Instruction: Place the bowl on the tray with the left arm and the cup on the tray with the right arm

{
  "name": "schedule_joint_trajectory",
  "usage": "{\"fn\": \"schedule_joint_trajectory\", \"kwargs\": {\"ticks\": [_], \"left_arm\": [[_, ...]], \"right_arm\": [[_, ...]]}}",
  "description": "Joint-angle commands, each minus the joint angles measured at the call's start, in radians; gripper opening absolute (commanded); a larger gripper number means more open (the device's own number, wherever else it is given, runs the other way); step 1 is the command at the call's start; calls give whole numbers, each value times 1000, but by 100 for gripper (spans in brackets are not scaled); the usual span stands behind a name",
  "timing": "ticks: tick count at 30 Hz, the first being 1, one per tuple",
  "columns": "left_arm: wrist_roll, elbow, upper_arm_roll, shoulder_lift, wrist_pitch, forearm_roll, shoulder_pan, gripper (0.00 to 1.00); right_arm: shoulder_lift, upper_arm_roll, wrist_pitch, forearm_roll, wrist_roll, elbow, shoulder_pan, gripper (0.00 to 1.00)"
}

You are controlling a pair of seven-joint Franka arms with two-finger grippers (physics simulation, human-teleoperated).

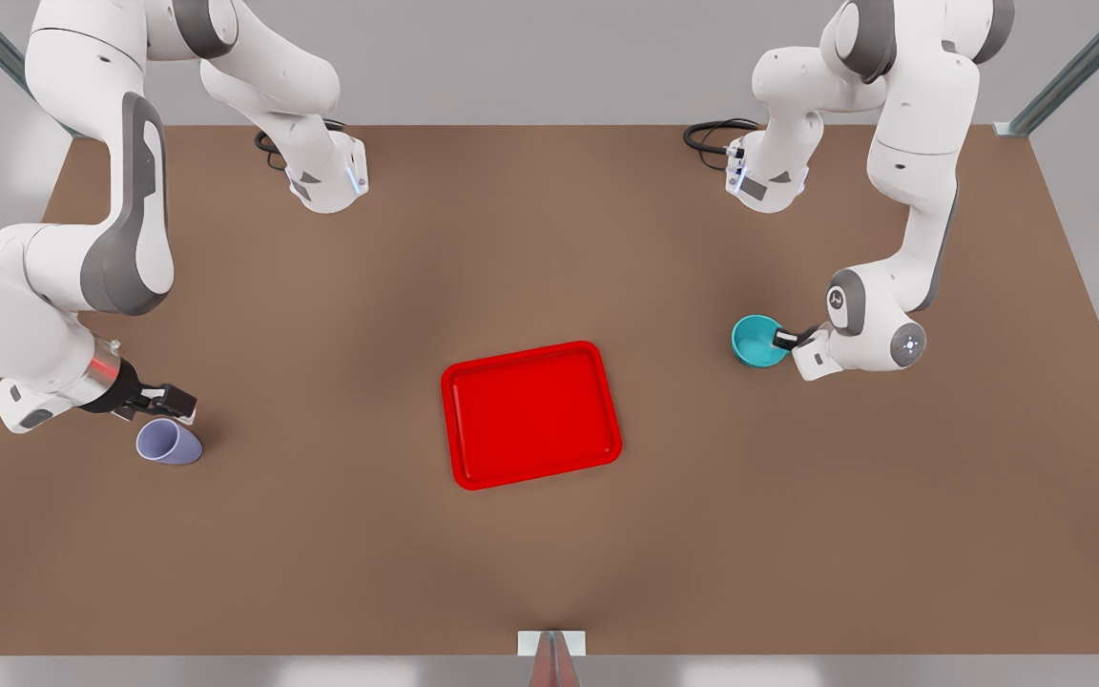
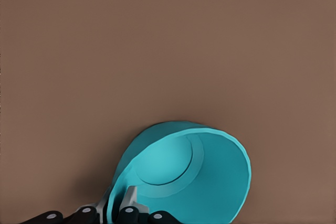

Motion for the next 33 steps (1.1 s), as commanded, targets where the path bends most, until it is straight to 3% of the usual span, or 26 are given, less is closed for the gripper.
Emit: {"fn": "schedule_joint_trajectory", "kwargs": {"ticks": [1, 5, 7, 10, 12, 17, 19, 26, 27, 28, 29, 31, 33], "left_arm": [[0, 1, 0, 0, -1, -4, 0, 21], [-75, 28, 0, -3, -15, -4, 0, 21], [-166, 121, -3, -3, -123, -4, 0, 21], [-509, 353, -9, 44, -312, -1, -100, 21], [-771, 560, -81, 132, -418, 6, -132, 21], [-1365, 972, -97, 411, -397, -52, -425, 21], [-1399, 1000, -97, 446, -312, -153, -463, 21], [-1385, 988, -101, 511, -281, -149, -518, 21], [-1368, 988, -101, 514, -281, -150, -518, 49], [-1362, 991, -101, 517, -277, -152, -518, 69], [-1358, 989, -101, 518, -271, -152, -518, 73], [-1330, 989, -100, 525, -272, -150, -518, 99], [-1327, 994, -100, 523, -274, -147, -515, 99]], "right_arm": [[0, 0, 1, 0, 0, 0, 0, 100], [0, 0, -1, 0, 3, 0, 5, 100], [0, 0, -1, 0, 3, 0, 6, 100], [0, 0, 1, 0, 3, 0, 6, 100], [0, -1, -1, 0, 2, 0, 5, 100], [0, 0, 1, 0, 2, 0, 3, 100], [0, 0, 1, 0, 2, 0, 3, 100], [0, 0, 1, 2, 0, 0, 2, 100], [0, 0, 1, 2, 0, 0, 2, 100], [0, 0, 1, 2, 0, 0, 2, 100], [0, 0, -1, 2, 0, 2, 2, 100], [0, 0, 1, 3, 0, 2, 3, 100], [0, 0, 1, 3, 0, 2, 3, 100]]}}
